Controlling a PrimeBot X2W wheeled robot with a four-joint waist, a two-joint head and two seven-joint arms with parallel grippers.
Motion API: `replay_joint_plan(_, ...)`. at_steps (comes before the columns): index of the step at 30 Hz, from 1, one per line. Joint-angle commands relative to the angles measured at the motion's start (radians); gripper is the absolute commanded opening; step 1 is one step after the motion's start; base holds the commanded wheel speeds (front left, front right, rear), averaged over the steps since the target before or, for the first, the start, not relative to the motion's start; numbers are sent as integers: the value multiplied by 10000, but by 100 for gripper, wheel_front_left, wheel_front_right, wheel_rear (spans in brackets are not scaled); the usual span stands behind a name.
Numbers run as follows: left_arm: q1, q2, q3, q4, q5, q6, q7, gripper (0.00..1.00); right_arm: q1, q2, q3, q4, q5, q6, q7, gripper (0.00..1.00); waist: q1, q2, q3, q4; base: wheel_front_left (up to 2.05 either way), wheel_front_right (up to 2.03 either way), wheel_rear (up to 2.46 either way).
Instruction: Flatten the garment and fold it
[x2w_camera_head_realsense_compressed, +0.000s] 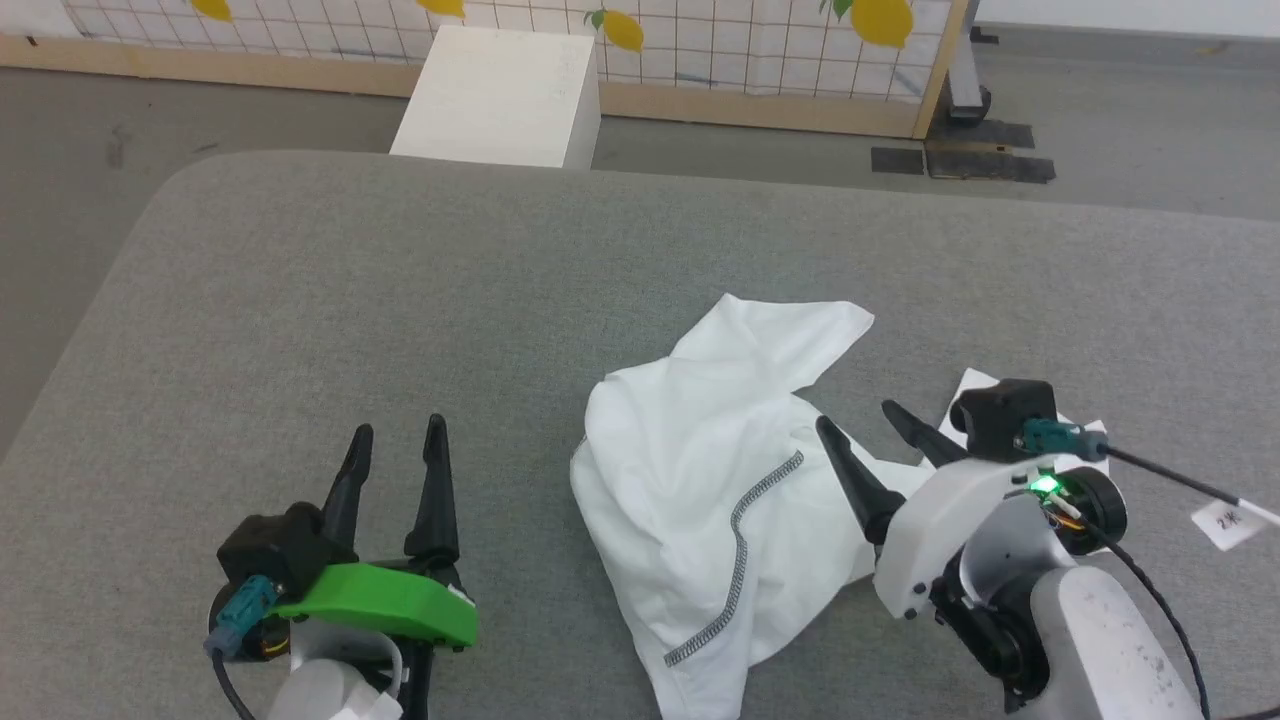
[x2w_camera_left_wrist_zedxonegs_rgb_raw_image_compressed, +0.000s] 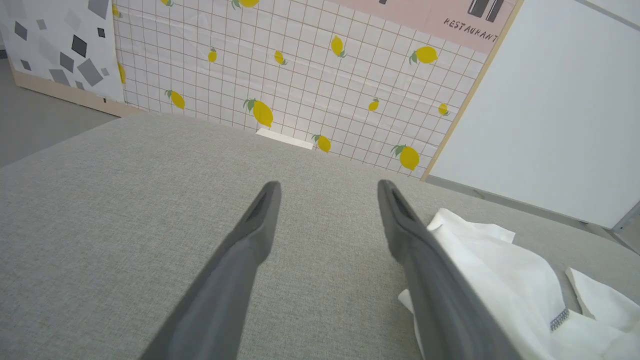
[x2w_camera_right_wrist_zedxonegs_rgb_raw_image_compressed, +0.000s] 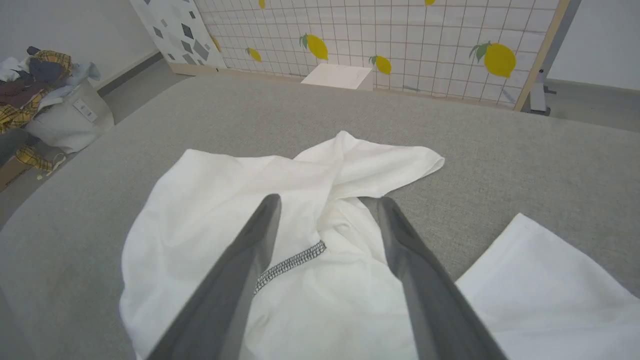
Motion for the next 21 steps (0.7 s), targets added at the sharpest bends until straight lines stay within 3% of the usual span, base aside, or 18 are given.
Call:
replay_joint_plan(1, -96, -18, -25, -48, 25, -2, -45, 100, -271, 3, -29, 261, 173, -13, 176, 100, 0, 0, 165, 140, 0, 0, 0)
replay_joint_plan(11, -389, -18, -210, -141, -101, 76, -45, 100, -2029, 3, 560, 2637, 1563, -13, 1186, 100, 0, 0, 779, 619, 0, 0, 0)
replay_joint_plan(12, -402, -18, -214, -135, -104, 89, -45, 100, -2182, 3, 643, 2815, 1764, -13, 1240, 89, 0, 0, 814, 653, 0, 0, 0)
replay_joint_plan(13, -418, -18, -225, -127, -108, 99, -45, 100, -2343, 3, 762, 2921, 1799, -13, 1194, 44, 0, 0, 836, 687, 0, 0, 0)
replay_joint_plan(14, -428, -18, -225, -123, -110, 110, -45, 100, -2445, 3, 828, 2983, 1822, -13, 1127, 29, 0, 0, 844, 706, 0, 0, 0)
replay_joint_plan(15, -436, -18, -220, -121, -113, 124, -45, 100, -2542, 3, 921, 3011, 1847, -13, 1017, 0, 0, 0, 848, 727, 0, 0, 0)
replay_joint_plan(21, -364, -18, -113, -84, -85, 162, -45, 100, -2621, 3, 1090, 2493, 1626, -13, 483, 0, 0, 0, 685, 672, 0, 0, 0)
